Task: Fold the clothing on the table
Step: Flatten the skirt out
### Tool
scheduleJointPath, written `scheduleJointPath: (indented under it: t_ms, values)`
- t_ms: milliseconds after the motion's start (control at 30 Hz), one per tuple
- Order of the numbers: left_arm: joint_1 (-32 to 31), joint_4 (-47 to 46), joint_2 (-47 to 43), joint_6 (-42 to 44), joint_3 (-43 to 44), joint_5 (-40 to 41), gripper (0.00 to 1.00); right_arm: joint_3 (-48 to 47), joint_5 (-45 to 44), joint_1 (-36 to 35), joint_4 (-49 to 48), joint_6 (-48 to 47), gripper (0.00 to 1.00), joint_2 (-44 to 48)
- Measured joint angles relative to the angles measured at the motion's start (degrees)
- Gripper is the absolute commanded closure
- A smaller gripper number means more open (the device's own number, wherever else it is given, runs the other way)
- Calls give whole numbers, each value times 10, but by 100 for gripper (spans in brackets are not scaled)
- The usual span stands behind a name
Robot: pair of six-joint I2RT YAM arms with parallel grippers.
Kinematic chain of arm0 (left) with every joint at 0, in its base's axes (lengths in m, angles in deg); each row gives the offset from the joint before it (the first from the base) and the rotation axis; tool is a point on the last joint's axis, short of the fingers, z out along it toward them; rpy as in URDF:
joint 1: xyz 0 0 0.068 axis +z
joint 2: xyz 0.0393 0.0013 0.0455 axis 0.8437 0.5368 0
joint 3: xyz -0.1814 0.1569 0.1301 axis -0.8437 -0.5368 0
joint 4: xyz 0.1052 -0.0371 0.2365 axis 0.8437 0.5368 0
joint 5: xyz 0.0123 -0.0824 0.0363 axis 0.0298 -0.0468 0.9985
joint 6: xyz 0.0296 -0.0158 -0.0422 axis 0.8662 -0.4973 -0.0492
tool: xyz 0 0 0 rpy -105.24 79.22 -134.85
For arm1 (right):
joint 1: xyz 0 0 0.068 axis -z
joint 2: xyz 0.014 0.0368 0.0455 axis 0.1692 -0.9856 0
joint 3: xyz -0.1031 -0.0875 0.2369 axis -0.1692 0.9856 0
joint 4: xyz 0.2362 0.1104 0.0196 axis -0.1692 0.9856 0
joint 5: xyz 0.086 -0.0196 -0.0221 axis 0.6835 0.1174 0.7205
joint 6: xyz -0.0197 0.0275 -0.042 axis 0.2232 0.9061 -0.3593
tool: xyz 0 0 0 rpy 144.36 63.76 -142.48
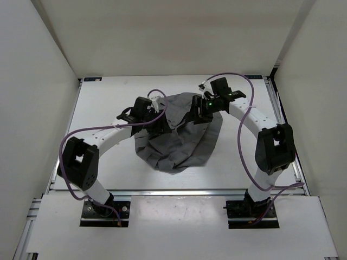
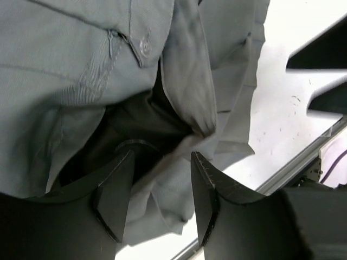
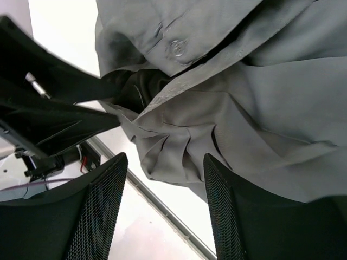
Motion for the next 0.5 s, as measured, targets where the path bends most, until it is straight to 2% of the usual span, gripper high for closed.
scheduleJointPath:
  t_ms: [100, 167, 233, 267, 300, 367, 500]
  values:
    - [-5, -16, 29, 0, 6, -2, 45, 0, 9, -9, 0, 2, 37, -8]
    - [-14, -19, 45, -1, 12, -3, 51, 1, 13, -11, 0, 2, 39, -9]
    - [-29, -24, 58, -4, 15, -11, 67, 1, 13, -10, 0, 2, 40, -9]
    - [-39, -27, 61, -7, 17, -16, 79, 2, 13, -8, 0, 3, 40, -9]
    - [-48, -30, 61, -11, 17, -19, 85, 4, 13, -5, -1, 4, 41, -9]
    - [-71, -36, 58, -13, 19, -25, 89, 19, 13, 1, -4, 6, 41, -5]
    - [-96, -50, 42, -26, 19, -37, 90, 87, 13, 14, -19, 13, 42, 21]
